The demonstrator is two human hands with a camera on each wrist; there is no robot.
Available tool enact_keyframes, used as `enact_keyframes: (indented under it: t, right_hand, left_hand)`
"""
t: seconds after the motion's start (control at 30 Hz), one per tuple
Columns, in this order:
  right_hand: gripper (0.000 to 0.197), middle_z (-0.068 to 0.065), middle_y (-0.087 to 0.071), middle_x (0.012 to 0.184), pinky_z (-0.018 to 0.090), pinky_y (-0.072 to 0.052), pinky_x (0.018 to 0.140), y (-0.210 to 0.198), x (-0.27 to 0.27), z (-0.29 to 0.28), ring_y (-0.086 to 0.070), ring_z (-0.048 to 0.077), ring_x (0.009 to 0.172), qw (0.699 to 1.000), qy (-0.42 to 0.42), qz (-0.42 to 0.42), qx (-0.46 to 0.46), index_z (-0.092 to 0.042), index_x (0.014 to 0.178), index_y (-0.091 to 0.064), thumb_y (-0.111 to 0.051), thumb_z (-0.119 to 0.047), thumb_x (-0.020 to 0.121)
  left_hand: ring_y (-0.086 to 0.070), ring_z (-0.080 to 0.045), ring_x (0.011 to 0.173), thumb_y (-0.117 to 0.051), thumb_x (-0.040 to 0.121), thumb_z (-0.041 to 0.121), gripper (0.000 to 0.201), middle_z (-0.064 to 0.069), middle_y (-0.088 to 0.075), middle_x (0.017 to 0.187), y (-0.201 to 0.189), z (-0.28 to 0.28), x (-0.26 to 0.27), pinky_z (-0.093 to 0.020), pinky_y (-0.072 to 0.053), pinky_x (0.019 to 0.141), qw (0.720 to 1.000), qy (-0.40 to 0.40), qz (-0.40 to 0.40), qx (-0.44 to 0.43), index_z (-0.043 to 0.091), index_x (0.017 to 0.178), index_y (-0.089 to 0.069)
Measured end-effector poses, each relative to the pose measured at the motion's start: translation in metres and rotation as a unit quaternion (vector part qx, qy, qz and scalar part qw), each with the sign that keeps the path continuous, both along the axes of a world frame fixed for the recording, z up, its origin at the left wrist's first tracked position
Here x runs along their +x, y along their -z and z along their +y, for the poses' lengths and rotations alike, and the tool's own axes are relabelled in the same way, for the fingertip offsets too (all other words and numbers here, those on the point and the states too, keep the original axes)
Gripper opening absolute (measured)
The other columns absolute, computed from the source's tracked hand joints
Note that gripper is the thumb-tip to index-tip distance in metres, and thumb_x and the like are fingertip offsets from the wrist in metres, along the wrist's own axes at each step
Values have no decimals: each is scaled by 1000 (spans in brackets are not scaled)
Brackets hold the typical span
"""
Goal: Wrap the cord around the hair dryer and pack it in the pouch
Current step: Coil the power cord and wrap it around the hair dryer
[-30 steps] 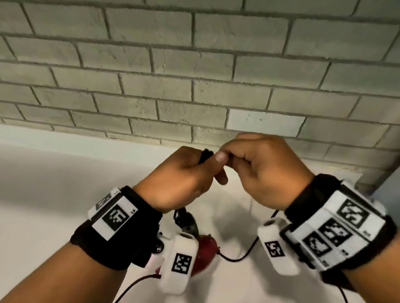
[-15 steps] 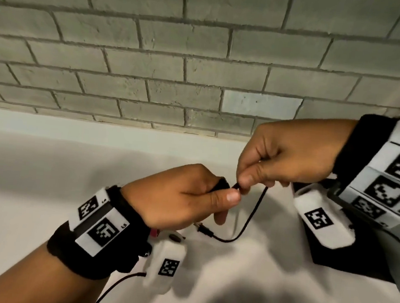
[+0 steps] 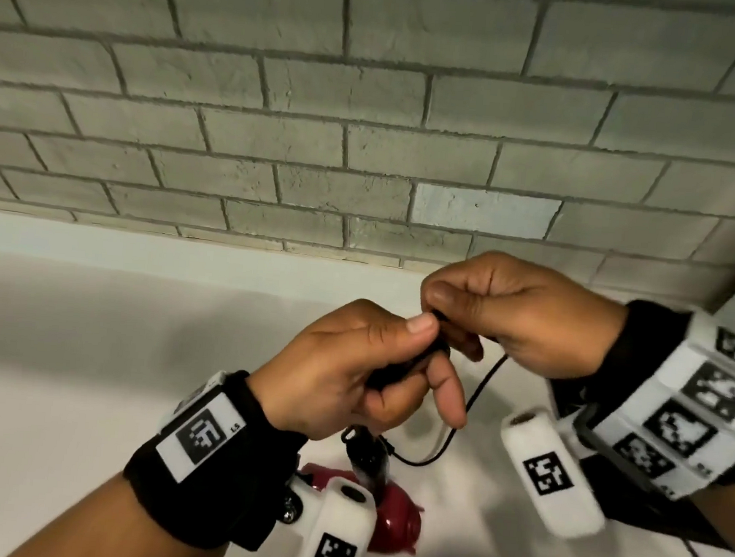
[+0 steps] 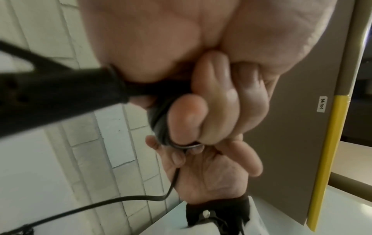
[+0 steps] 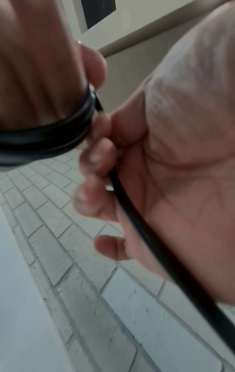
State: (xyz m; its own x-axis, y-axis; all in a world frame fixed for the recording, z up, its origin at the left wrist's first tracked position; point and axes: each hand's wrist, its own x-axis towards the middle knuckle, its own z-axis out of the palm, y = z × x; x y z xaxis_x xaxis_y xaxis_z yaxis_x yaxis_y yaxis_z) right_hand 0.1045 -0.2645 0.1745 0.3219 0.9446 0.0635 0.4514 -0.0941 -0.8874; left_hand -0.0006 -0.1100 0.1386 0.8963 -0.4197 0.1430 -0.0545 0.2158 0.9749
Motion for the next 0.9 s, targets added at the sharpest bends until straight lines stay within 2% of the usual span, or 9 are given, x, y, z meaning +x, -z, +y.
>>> enact_keyframes:
  t: [0.07, 0.2, 0.27, 0.3, 0.4, 0.47, 0.57, 0.73, 0.9]
  right_hand:
    - [56, -9, -43, 46, 47, -43, 58, 10, -6, 3, -42, 28, 49, 998, 43, -2, 51, -10, 59, -53, -41, -54, 90]
    - [52, 18, -23, 47, 38, -22, 49, 28, -12, 6, -22, 29, 45, 982, 88, 91, 138, -13, 64, -73, -49, -54, 87]
    - [42, 9, -21, 51, 30, -15, 44, 37, -13, 6, -16, 20, 42, 972, 78, 148, 165, -14, 93, -74, -63, -52, 81]
    - [44, -1, -27, 50, 23, -17, 42, 41, -13, 5, -20, 14, 40, 968, 87, 159, 174, -11, 93, -68, -68, -52, 79]
    - [15, -16, -47, 49, 10, -33, 43, 43, -18, 4, -40, 0, 39, 962, 176, 17, 208, -24, 75, -61, -63, -30, 88]
    - [17, -23, -53, 51, 5, -35, 53, 42, -20, 6, -50, -2, 48, 936, 243, -130, 220, -19, 80, -68, -58, -18, 93]
    - [24, -21, -49, 51, 10, -38, 53, 42, -24, 10, -53, 4, 53, 901, 277, -278, 184, -12, 87, -70, -53, -27, 94]
    - [21, -3, -68, 63, 12, -39, 56, 43, -31, 15, -56, 2, 54, 957, 200, -202, 57, -15, 98, -62, -44, -23, 100]
    - [9, -1, -74, 79, 18, -42, 52, 35, -38, 15, -58, 4, 43, 982, 177, -57, 4, -17, 107, -45, -38, -17, 101]
  left_hand:
    - [-18, -15, 36, -49, 92, 44, 63, 0, -23, 40, -1, -1, 2, -29, -22, 40, 998, 20, 3, -66, -15, 96, -67]
    - [-13, -14, 33, -46, 95, 40, 62, 4, -23, 41, -7, -1, 1, -28, -27, 40, 981, 62, -1, -183, -17, 117, -58]
    - [-11, -16, 33, -42, 96, 38, 60, 3, -22, 39, -14, 7, 1, -32, -24, 42, 968, 71, -10, -240, -14, 121, -56]
    - [-10, -17, 33, -40, 97, 37, 59, 3, -21, 39, -18, 12, 1, -32, -23, 43, 962, 71, -15, -263, -14, 123, -54]
    - [-11, -16, 33, -39, 96, 36, 59, 2, -24, 40, -27, 24, 3, -32, -24, 44, 958, 24, -29, -285, -14, 124, -52]
    - [-13, -15, 33, -35, 95, 38, 60, 3, -24, 39, -31, 23, 4, -30, -24, 43, 961, -18, -40, -273, -12, 122, -56]
    - [-17, -14, 36, -31, 94, 39, 61, 3, -21, 40, -37, 14, 8, -30, -23, 43, 962, -96, -50, -252, -10, 118, -59]
    - [-25, -12, 44, -31, 98, 31, 55, 5, -34, 50, -39, 4, 19, -30, -22, 52, 945, -227, -50, -230, -12, 127, -49]
    - [-41, -13, 54, -39, 98, 32, 46, 4, -41, 60, -29, -6, 32, -28, -40, 59, 928, -337, -91, -133, -2, 127, -49]
